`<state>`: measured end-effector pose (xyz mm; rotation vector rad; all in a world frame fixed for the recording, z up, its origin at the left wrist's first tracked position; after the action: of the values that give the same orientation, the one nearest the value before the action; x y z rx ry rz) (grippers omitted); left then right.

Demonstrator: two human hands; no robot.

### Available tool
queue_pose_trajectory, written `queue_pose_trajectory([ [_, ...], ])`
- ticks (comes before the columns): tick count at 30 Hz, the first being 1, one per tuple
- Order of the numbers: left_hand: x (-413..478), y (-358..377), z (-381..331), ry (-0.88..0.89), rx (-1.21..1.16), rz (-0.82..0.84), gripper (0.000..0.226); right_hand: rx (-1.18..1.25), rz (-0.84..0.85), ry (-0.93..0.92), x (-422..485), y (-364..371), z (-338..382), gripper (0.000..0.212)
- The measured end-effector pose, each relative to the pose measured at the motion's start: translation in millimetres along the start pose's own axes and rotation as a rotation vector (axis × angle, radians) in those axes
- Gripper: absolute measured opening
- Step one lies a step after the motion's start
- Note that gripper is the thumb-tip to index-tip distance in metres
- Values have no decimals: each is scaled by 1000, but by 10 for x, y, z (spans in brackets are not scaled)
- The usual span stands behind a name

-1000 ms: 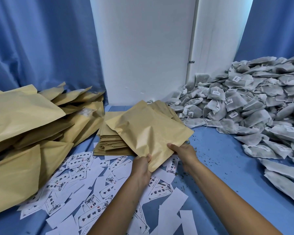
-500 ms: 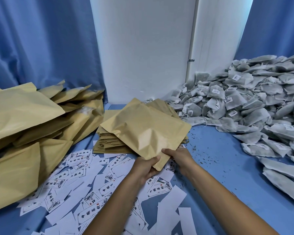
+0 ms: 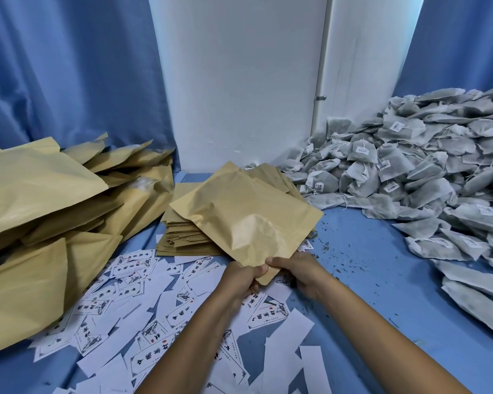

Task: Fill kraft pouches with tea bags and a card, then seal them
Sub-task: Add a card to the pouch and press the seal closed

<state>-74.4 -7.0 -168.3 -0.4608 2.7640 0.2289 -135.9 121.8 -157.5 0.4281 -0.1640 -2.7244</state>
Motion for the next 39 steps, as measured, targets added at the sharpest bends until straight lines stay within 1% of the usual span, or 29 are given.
queue_pose_trajectory([
  [2,3,-3,-20,27,36,0,12,26,15,-21,2,19,9,11],
  [3,3,-1,-31,39,52,8,15,34,8,-29,6,19,16,9],
  [6,15,-22,-53,31,96,3,26,16,6,-26,10,28,39,11],
  [8,17,-28,-76,25,80,-15,27,46,39,-2,10,51,54,10],
  [12,37,-44,-137,45,93,-63,20,193,-31,-42,47,7,139,20],
  [16,14,-73,-106,49,102,-57,16,110,-69,-90,39,-6,168,28],
  [19,-10,-106,-132,62,119,-60,18,150,-105,-107,45,-67,178,24],
  [21,-28,-127,-138,57,150,-50,17,128,-149,-151,60,-122,225,23],
  [23,-40,-140,-123,36,143,-32,18,95,-153,-159,65,-108,249,22],
  [25,-50,-164,-147,20,131,-34,19,101,-141,-153,66,-67,259,17],
  [28,-37,-179,-225,25,194,-30,24,130,-164,-170,59,-63,307,9],
  [30,-34,-184,-232,18,214,-21,29,115,-173,-180,57,-69,327,9],
  [33,-30,-174,-240,10,177,-15,32,149,-184,-161,54,-71,337,8],
  [36,-27,-180,-259,26,214,-20,24,213,-221,-147,74,-145,350,10],
  [39,-39,-207,-214,15,234,-25,24,196,-193,-123,95,-160,334,12],
])
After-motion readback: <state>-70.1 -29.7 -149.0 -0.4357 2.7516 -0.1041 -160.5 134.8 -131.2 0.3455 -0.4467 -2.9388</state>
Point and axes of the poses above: each hand's wrist, its own x-axis towards the middle knuckle, its own y-axis out of the palm, z = x × y, the point moved 7 cm from there along x, towards the middle knuckle, and after that the axes turned 1 degree about z, right-handed, at the moved point
